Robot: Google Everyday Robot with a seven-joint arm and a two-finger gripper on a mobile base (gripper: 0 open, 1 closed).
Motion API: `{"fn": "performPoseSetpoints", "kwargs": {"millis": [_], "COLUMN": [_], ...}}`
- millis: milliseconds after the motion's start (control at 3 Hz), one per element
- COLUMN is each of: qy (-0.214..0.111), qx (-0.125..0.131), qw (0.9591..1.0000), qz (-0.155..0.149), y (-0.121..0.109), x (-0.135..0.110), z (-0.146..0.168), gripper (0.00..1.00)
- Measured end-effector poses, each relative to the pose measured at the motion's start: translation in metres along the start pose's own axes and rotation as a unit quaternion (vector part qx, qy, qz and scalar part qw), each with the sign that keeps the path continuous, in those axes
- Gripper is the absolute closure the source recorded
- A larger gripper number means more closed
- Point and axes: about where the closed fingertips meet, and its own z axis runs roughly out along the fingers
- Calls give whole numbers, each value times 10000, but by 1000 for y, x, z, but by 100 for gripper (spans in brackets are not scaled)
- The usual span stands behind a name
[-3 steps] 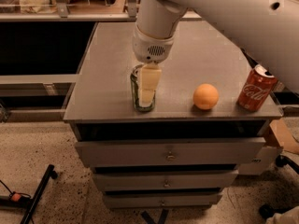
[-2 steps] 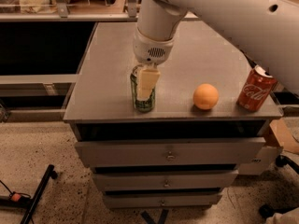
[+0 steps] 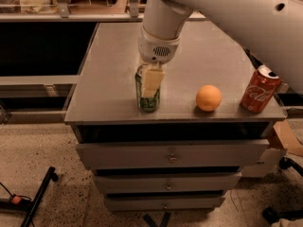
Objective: Move green can near orange
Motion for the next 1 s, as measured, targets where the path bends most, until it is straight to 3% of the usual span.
{"fn": "performPoseSetpoints", "kwargs": {"millis": [333, 1000], "qy": [37, 241], "qx": [181, 485], "qw": [9998, 9984], "qz": [18, 157], "y": [-11, -37], "x": [6, 36], "z": [-18, -46], "gripper": [100, 100]}}
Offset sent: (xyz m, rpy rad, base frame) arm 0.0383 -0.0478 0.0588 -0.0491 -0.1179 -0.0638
